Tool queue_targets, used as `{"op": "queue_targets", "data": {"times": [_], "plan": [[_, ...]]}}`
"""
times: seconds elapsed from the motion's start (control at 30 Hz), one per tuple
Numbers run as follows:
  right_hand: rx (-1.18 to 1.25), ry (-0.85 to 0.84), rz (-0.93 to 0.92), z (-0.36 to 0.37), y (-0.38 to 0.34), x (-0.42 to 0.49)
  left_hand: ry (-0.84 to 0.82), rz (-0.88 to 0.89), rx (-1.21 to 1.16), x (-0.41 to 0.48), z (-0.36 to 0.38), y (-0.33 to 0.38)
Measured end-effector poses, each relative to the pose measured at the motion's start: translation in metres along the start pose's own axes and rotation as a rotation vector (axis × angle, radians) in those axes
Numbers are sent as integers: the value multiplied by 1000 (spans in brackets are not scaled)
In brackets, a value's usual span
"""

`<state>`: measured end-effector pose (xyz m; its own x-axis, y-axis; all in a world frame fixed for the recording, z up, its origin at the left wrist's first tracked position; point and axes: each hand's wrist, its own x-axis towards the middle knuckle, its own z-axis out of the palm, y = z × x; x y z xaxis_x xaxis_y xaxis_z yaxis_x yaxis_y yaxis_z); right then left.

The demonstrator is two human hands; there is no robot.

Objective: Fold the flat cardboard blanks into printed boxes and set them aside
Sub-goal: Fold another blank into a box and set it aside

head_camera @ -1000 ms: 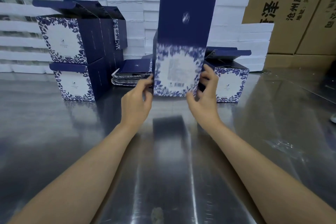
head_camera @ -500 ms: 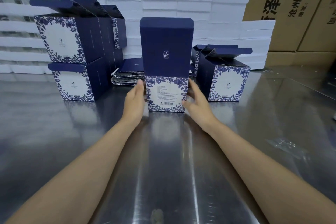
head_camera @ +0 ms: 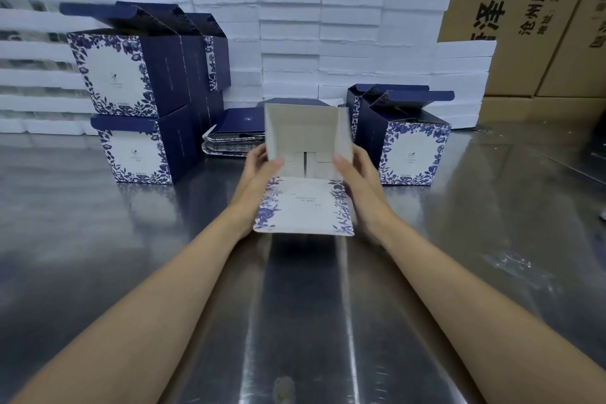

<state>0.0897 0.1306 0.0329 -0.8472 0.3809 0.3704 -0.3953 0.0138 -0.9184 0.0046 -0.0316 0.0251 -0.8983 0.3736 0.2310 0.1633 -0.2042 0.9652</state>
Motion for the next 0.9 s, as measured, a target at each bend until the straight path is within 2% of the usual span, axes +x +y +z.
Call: {"op": "queue_targets", "data": {"times": [0.1, 0.23, 0.4, 0.57, 0.8, 0.9], "plan": [[131, 180, 65, -5, 1, 5, 149, -182, -360, 7, -5, 2], [156, 260, 77, -10, 4, 10, 313, -21, -301, 12, -15, 0], [197, 296, 123, -13, 9, 14, 270, -17, -317, 17, -21, -7], [180, 314, 197, -19, 13, 14, 220, -5, -231, 18, -23, -13], [185, 324, 225, -21, 13, 16, 245, -17, -237, 19, -20, -13], [191, 325, 219, -22, 11, 17, 210, 4, -315, 17, -19, -9]]}}
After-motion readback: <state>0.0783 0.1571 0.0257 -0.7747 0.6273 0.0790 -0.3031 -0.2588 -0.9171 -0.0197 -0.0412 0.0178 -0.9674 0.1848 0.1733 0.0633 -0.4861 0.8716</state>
